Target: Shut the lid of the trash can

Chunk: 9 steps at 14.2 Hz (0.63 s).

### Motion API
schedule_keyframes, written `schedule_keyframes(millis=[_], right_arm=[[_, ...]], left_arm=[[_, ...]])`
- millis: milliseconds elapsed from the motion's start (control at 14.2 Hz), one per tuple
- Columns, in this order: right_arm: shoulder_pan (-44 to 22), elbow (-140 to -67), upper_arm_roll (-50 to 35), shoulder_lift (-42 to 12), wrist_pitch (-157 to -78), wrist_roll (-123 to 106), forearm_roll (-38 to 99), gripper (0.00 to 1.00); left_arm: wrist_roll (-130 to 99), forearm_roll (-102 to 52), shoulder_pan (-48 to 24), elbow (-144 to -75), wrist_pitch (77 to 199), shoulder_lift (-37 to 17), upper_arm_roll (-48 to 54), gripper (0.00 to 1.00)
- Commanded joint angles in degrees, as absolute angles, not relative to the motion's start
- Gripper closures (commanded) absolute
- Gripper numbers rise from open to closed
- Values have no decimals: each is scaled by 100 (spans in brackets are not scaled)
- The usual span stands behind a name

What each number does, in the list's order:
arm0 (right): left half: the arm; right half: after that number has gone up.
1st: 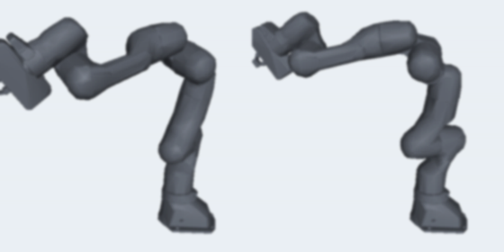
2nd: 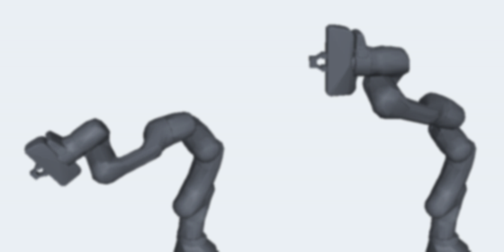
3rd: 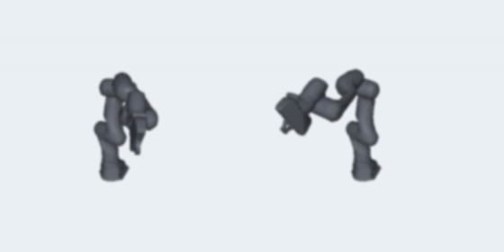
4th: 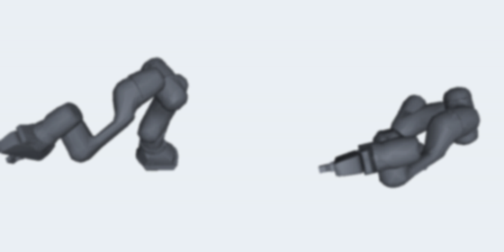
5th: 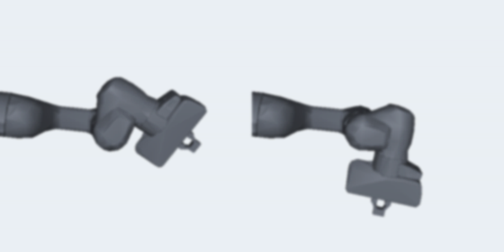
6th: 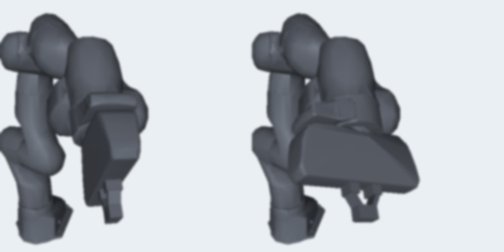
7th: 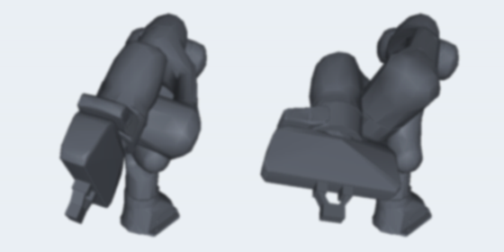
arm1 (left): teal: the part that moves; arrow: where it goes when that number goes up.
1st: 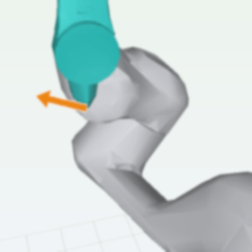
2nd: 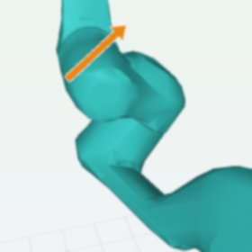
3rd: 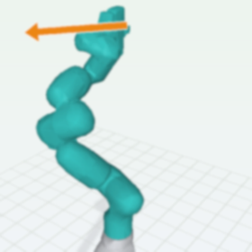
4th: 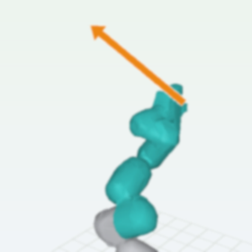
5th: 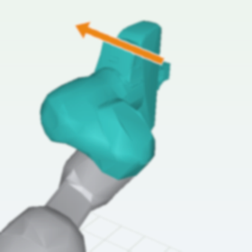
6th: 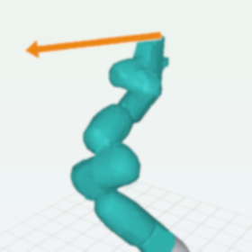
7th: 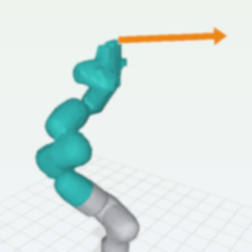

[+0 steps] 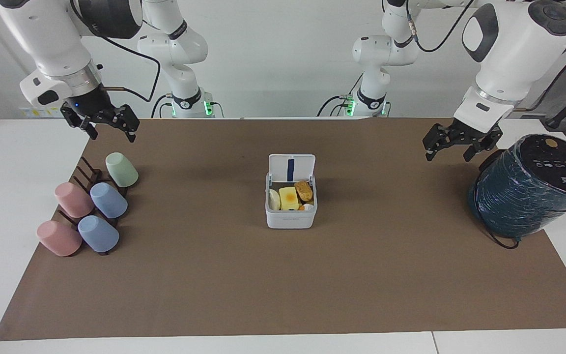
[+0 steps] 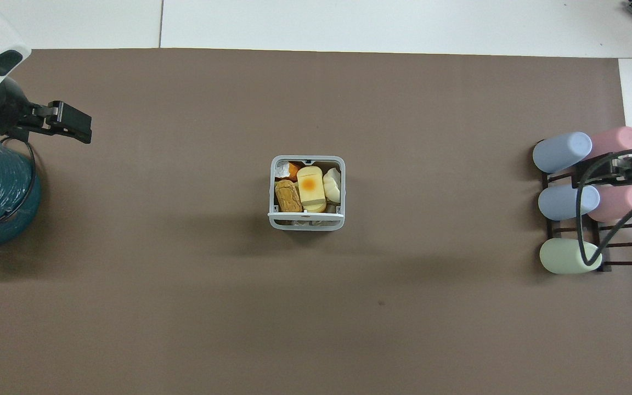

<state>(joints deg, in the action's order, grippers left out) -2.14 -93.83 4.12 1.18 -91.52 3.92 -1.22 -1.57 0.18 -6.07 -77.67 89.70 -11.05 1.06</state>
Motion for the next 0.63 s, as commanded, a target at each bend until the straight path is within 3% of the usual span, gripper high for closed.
schedule_keyframes(millis=[0,281,561], right_arm=[[-202,-9527,404,264,-9167,281,-62,0],[-202,-9527,413,264,-9167,281,-62,0],[-202,-9527,413,264,-9167,281,-62,0]], left_arm=[[-97,-62,-536,-7989,9044,-923,149,0],[-149,-62,-597,-8007,9053,-923,149,0],[-673,-62,-1001,-8813,9429,-555,202,0]])
